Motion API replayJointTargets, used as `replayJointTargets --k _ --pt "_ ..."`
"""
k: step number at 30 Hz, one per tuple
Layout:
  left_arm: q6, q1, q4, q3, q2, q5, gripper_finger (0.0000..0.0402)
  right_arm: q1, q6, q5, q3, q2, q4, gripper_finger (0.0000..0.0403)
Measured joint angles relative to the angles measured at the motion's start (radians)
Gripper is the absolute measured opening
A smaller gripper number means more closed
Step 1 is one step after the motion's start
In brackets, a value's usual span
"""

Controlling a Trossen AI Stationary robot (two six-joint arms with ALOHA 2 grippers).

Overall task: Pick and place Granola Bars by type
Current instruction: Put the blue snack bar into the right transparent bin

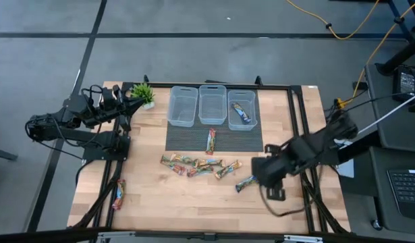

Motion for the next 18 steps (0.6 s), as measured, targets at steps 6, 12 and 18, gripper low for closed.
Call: replayJointTargets --k 6,12,18 --pt "0.005 0.0 0.0 0.0 0.0 0.0 0.0004 0.002 -0.029 0.002 0.0 0.082 0.056 0.0164" --pt "0.005 0.0 -0.003 0.0 0.0 0.017 0.0004 -0.002 -0.055 0.107 0.0 0.122 0.056 0.0223" --pt "0.004 0.0 -0.016 0.0 0.0 0.087 0.0004 -0.025 -0.08 0.169 -0.072 0.125 0.071 0.0301"
